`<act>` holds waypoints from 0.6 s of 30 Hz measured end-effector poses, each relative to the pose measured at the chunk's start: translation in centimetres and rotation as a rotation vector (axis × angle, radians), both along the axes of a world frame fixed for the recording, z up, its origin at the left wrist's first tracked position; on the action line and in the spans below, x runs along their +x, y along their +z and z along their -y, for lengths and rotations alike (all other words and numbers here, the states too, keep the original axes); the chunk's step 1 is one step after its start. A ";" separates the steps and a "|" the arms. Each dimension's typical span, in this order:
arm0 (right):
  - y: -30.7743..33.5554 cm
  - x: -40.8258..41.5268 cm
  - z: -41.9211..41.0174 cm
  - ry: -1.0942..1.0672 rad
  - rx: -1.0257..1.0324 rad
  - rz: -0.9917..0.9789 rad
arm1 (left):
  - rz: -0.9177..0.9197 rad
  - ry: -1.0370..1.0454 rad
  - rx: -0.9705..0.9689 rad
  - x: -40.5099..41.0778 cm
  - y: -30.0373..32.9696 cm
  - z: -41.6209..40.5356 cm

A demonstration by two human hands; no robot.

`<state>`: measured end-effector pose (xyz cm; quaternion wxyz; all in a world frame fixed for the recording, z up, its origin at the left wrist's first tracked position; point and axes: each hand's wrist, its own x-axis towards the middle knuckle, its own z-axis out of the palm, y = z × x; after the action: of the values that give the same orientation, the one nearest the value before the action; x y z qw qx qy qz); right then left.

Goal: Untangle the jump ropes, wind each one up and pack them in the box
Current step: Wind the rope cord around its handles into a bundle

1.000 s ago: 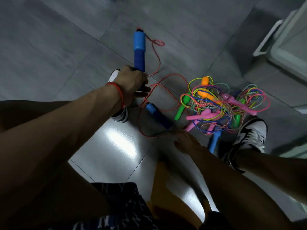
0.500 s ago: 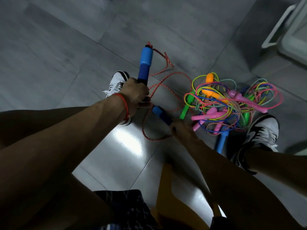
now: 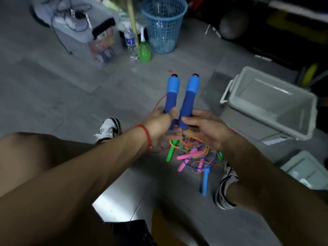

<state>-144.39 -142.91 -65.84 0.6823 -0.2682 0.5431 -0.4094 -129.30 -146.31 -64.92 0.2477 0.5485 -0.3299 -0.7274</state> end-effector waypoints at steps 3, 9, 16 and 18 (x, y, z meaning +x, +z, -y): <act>3.9 -1.0 -1.0 0.094 -0.103 -0.170 | -0.169 -0.054 -0.045 -1.2 1.9 -1.3; 8.3 -3.5 -1.6 0.435 -0.273 -0.786 | -0.364 -0.290 -0.035 -0.9 4.9 -1.3; 9.5 -7.5 1.1 0.013 -0.338 -0.785 | -0.278 -0.445 -0.063 0.6 6.8 1.3; 8.9 -7.4 1.7 -0.036 -0.473 -0.742 | -0.255 -0.528 -0.063 1.0 6.9 1.4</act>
<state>-151.79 -144.65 -56.98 0.3536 -0.5363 0.6474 -0.4101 -128.35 -147.73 -57.97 0.1062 0.3397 -0.4497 -0.8192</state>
